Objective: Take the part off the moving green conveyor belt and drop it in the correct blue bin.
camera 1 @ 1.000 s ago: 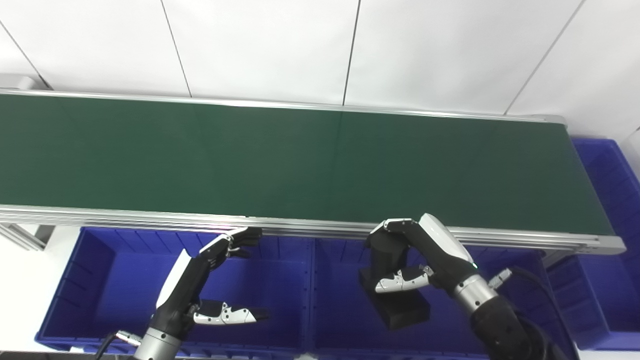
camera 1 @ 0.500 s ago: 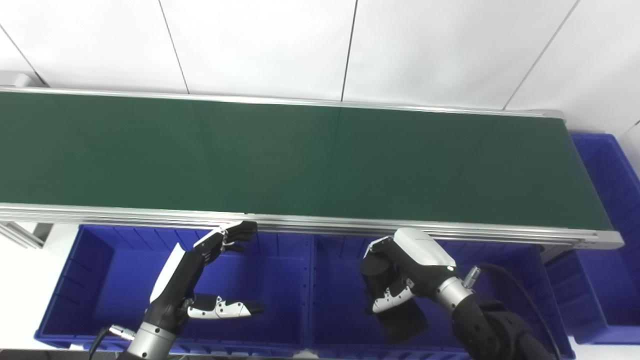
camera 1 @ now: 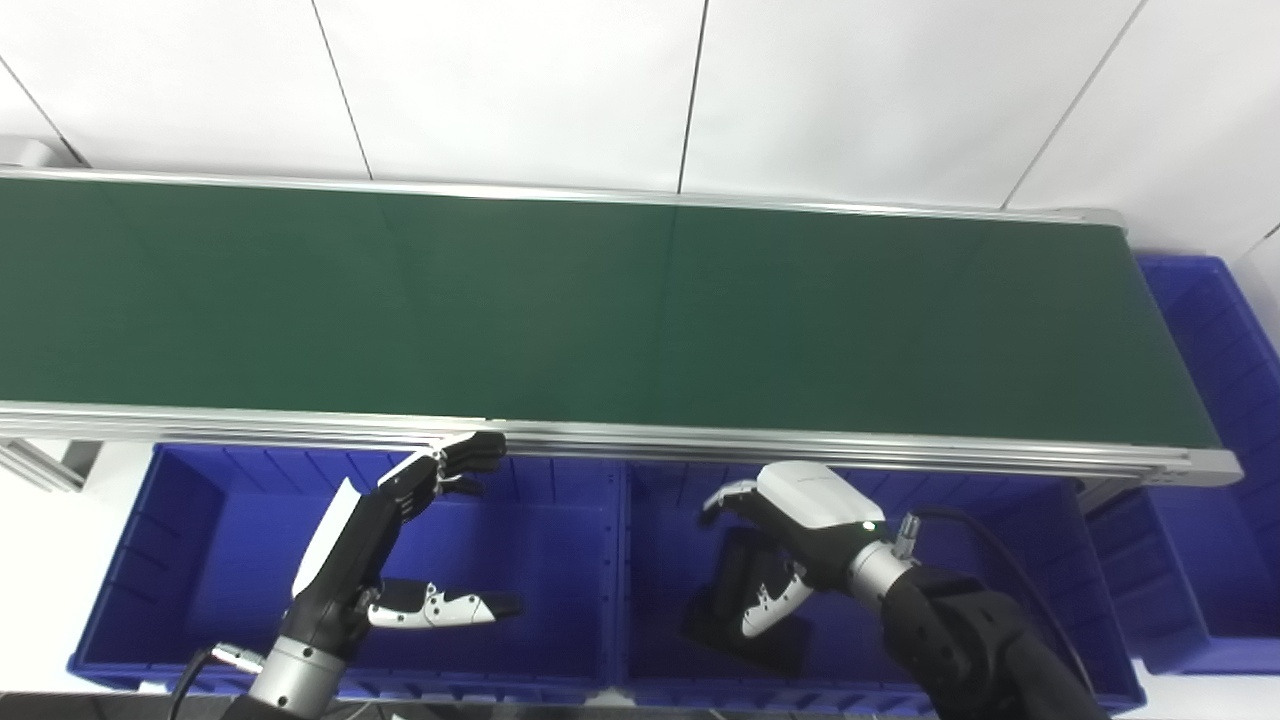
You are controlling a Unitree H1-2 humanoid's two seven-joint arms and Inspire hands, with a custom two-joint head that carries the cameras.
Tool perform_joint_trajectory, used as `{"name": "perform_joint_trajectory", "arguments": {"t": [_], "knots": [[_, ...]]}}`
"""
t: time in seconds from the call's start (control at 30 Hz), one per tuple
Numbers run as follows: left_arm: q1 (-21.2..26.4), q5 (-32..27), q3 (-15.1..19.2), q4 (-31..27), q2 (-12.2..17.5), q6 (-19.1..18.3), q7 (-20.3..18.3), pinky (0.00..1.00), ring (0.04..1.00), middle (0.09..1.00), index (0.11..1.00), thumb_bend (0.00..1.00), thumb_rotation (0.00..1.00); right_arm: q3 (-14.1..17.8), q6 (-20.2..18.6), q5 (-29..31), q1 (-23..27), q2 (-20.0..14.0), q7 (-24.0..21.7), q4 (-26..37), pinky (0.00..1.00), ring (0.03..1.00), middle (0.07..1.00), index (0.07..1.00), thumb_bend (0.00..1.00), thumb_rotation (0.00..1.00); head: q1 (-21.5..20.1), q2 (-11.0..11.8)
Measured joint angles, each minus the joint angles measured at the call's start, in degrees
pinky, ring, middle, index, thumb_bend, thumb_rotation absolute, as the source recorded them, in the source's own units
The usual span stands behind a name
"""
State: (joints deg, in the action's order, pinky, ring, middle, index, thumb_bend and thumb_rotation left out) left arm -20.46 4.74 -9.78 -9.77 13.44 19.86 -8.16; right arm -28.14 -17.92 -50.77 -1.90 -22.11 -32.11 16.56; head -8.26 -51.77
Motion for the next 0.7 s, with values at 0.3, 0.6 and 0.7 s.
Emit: {"name": "perform_joint_trajectory", "arguments": {"t": [0.3,0.6,0.7], "knots": [[0.0,2.0,0.0,-0.8,0.2,-0.4,-1.0,0.68,0.758,0.797,0.794,0.84,0.22,6.8,0.3,9.9,-7.2,5.1,7.0,5.6,0.86,0.940,0.976,1.000,0.86,0.37,1.0,0.6],[1.2,2.6,0.5,-0.5,0.5,-2.7,-2.4,0.70,0.778,0.811,0.807,0.87,0.28,10.9,0.9,18.3,-16.3,13.0,14.9,11.3,0.78,0.915,0.988,1.000,0.84,0.49,1.7,2.0],[2.3,2.6,0.5,0.1,0.4,-3.1,-2.7,0.72,0.797,0.824,0.814,0.87,0.28,10.7,0.9,18.9,-18.0,14.7,16.3,11.2,0.78,0.914,0.982,1.000,0.82,0.49,1.4,2.4]]}}
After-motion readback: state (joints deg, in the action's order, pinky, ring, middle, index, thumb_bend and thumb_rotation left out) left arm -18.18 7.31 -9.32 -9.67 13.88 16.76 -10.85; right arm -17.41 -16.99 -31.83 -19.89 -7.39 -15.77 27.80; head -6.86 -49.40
